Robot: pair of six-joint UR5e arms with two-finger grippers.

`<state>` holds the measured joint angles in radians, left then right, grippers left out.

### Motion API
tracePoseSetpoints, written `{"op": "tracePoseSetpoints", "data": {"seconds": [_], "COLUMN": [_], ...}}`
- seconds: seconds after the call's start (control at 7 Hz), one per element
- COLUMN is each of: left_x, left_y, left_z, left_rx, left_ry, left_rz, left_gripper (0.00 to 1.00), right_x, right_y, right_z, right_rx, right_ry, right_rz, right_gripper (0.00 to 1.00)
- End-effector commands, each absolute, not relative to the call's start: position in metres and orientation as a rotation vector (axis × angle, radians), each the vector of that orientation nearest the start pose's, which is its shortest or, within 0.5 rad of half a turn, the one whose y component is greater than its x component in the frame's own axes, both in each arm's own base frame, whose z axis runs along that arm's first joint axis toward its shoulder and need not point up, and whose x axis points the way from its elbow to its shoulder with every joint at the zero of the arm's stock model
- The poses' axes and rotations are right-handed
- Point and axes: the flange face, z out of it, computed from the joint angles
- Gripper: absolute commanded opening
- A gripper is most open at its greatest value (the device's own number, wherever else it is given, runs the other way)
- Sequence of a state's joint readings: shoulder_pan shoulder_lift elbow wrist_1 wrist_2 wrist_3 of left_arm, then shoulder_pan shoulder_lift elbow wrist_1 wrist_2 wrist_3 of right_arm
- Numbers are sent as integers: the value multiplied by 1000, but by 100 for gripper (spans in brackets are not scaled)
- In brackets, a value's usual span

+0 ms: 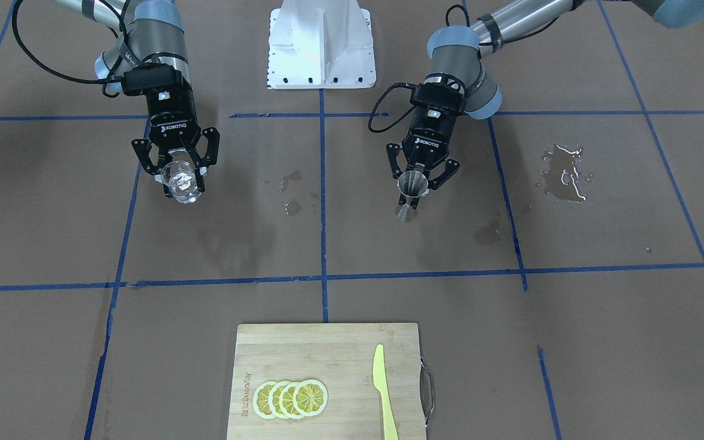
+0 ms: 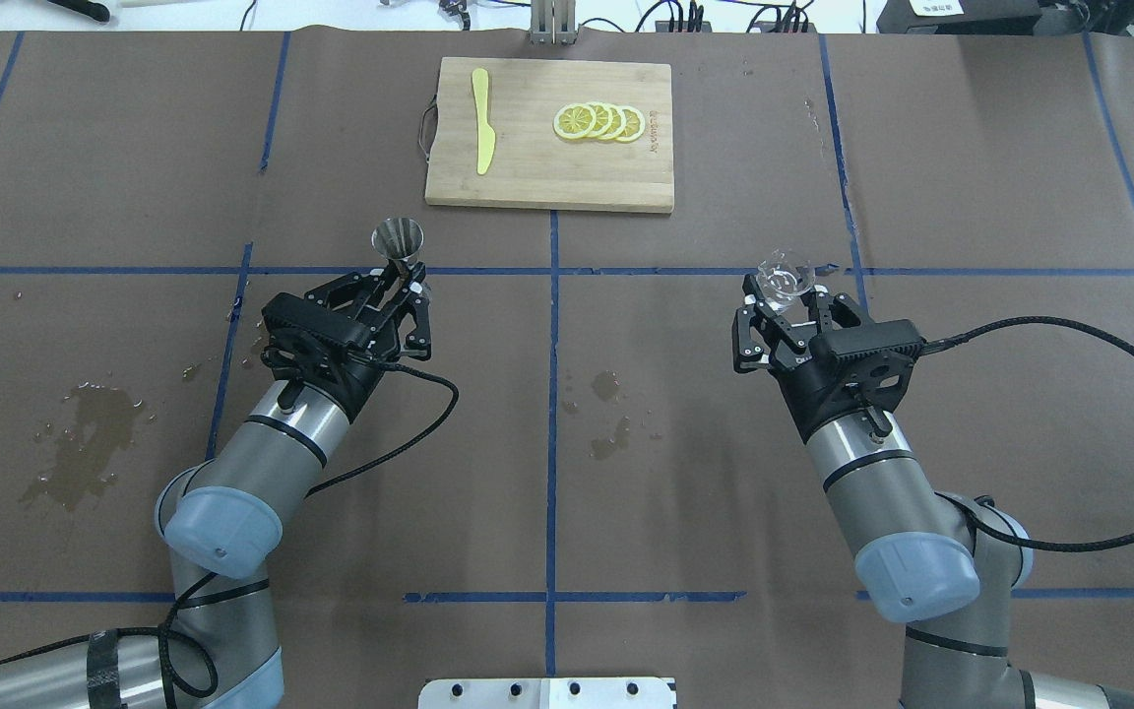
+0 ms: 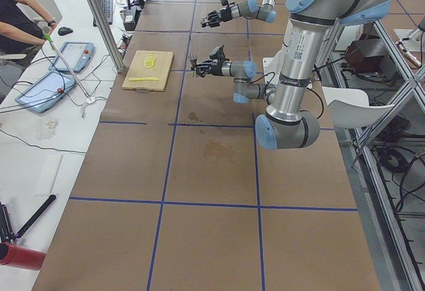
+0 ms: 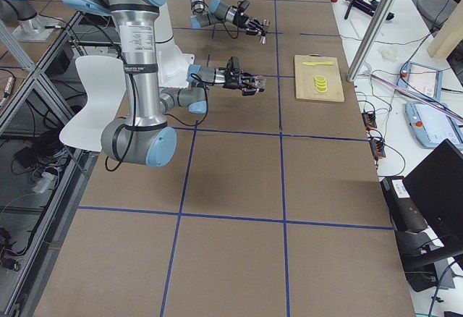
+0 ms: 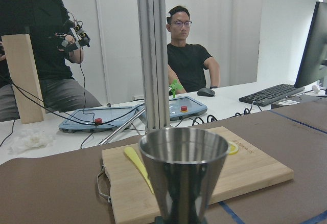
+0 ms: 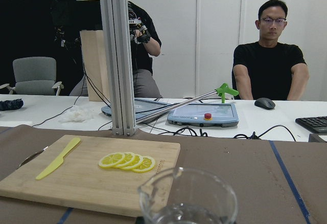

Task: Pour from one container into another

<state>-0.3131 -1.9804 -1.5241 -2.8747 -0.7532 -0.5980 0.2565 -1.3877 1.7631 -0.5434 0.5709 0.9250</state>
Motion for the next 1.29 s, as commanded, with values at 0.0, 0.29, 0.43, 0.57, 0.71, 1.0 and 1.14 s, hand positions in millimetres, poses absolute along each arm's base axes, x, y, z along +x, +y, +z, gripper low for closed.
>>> {"op": "tracePoseSetpoints", "data": {"seconds": [0.0,0.29,0.43,0.57,0.71,1.0,1.14], "left_x": [506,534,534,536,536,546,546], "left_y": [-381,-387,-388,-387,-386,-375,-375], "left_z": [299,291,296,297,297,276,272], "left_rx": [1397,1392,1393,1390,1386,1341,1359], "left_ry": [875,865,851,855,870,1011,999], "left_rz": [-165,-155,-153,-148,-138,-20,-1], "left_gripper": [0,0,0,0,0,0,0], "right_x": [-441,-460,-465,-466,-470,-474,-468], "right_y": [-340,-349,-350,-351,-353,-356,-354], "right_z": [319,274,263,259,253,225,208], "right_rx": [1274,1275,1271,1263,1260,1245,1237], "right_ry": [-803,-799,-796,-812,-799,-782,-756], "right_rz": [377,380,371,363,355,329,307], "right_gripper": [0,0,0,0,0,0,0]}}
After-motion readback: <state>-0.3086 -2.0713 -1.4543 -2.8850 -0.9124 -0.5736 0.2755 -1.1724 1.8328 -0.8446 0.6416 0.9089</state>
